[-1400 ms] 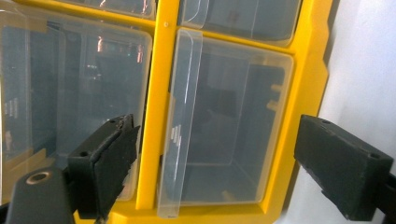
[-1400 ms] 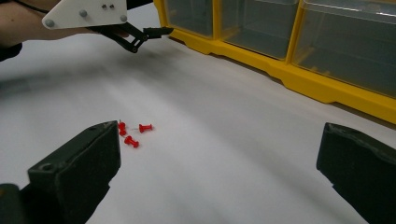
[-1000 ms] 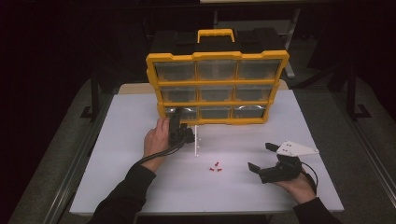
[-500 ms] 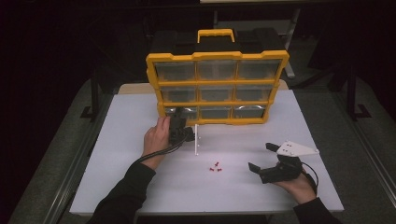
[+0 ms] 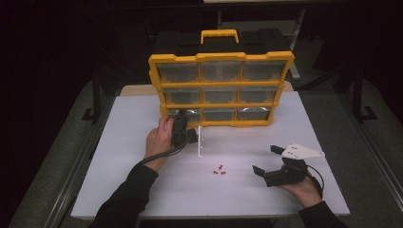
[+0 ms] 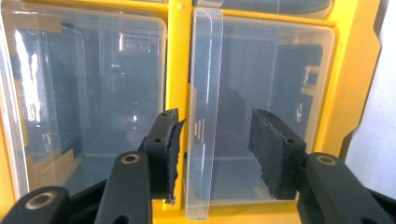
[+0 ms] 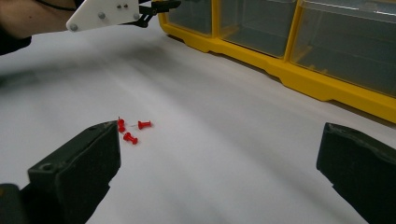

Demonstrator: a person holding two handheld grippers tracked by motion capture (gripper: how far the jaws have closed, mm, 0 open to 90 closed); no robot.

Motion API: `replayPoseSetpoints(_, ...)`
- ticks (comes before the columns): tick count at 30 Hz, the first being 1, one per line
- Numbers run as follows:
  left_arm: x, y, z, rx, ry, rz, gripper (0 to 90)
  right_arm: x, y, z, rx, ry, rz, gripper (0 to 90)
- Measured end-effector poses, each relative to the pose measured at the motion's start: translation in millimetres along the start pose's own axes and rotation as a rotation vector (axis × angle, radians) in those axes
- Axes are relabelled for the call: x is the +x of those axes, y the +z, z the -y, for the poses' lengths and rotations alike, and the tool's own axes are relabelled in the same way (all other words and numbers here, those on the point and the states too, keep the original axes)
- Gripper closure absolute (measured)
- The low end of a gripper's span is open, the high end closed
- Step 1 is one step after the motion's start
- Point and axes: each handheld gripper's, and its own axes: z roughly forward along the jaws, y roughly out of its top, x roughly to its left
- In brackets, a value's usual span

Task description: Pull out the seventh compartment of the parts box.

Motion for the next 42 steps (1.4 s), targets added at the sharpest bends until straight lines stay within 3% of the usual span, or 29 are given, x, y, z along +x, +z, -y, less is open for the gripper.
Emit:
replayPoseSetpoints(16, 2.6, 4.0, -1.2, 0.014, 0.019, -0.016, 66.4, -0.3, -0.3, 0.2, -0.001, -0.003, 0.005, 0.0)
replayPoseSetpoints(42, 4.5, 5.8, -3.5, 0.029, 0.028, -0.019, 76.9, -0.9, -1.0, 0.8, -0.004, 0.002, 0.005, 0.0)
